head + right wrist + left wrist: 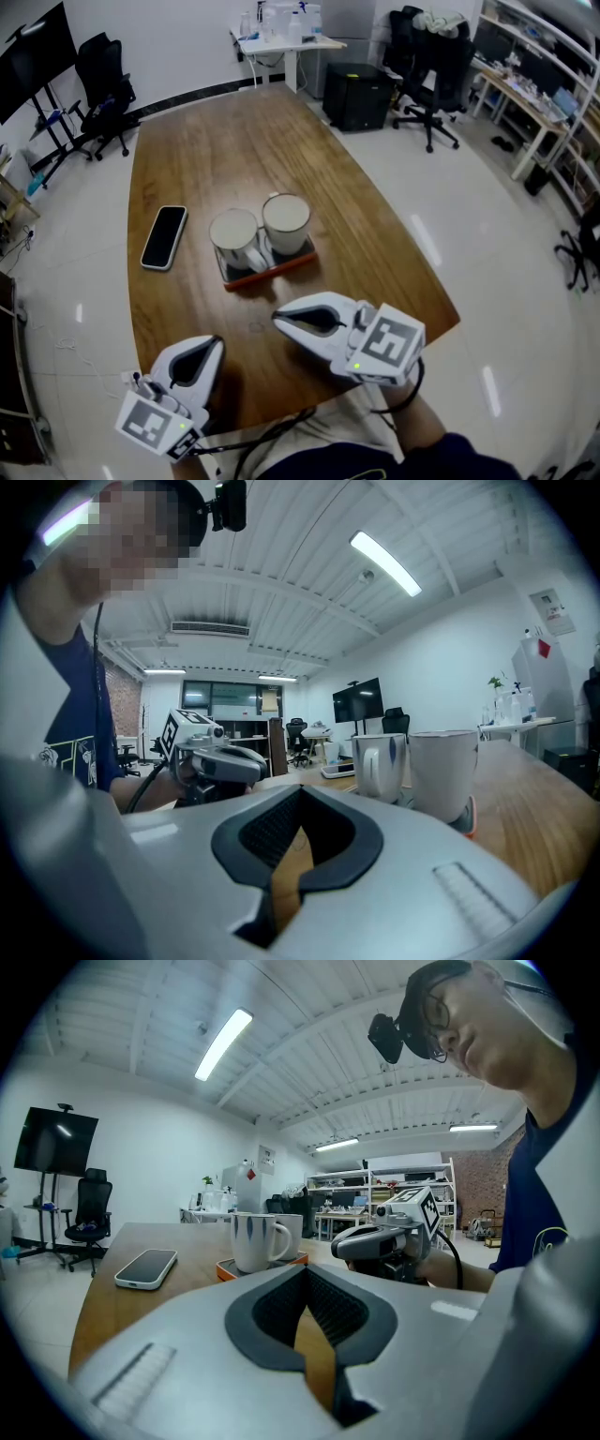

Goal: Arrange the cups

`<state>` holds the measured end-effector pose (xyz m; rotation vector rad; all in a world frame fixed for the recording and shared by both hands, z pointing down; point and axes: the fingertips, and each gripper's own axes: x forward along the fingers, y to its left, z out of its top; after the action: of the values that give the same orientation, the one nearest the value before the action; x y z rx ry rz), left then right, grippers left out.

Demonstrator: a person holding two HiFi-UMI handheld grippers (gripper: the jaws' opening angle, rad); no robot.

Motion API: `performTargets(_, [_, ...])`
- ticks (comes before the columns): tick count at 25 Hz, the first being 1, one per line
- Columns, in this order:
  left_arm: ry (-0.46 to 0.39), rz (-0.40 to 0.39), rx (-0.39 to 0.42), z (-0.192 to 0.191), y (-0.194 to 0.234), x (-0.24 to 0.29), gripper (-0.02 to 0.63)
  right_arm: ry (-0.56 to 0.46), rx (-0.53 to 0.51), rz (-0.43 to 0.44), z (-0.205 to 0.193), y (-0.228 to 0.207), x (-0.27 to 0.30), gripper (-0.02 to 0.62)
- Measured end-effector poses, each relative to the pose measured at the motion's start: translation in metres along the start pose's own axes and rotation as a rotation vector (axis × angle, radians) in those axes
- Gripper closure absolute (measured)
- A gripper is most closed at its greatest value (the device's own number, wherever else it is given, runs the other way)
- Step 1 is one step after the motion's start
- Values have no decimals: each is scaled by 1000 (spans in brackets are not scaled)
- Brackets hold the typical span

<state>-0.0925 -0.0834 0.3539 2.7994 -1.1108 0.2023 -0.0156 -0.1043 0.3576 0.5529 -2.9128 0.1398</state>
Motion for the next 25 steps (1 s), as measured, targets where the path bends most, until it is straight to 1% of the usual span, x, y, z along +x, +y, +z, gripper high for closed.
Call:
performTargets(5, [-1, 1, -4, -2, 1, 1, 603, 23, 5, 11, -6, 0, 3, 583])
performTargets(13, [0, 1, 2, -1, 1, 0, 603, 1, 1, 2, -1, 0, 0, 583])
performTargets(18, [2, 0, 0, -2, 1, 1, 603, 0, 4, -20, -2, -4, 0, 583])
performTargets(25, [0, 1, 2, -2, 1, 1, 603, 1, 4, -24, -2, -4, 0, 583])
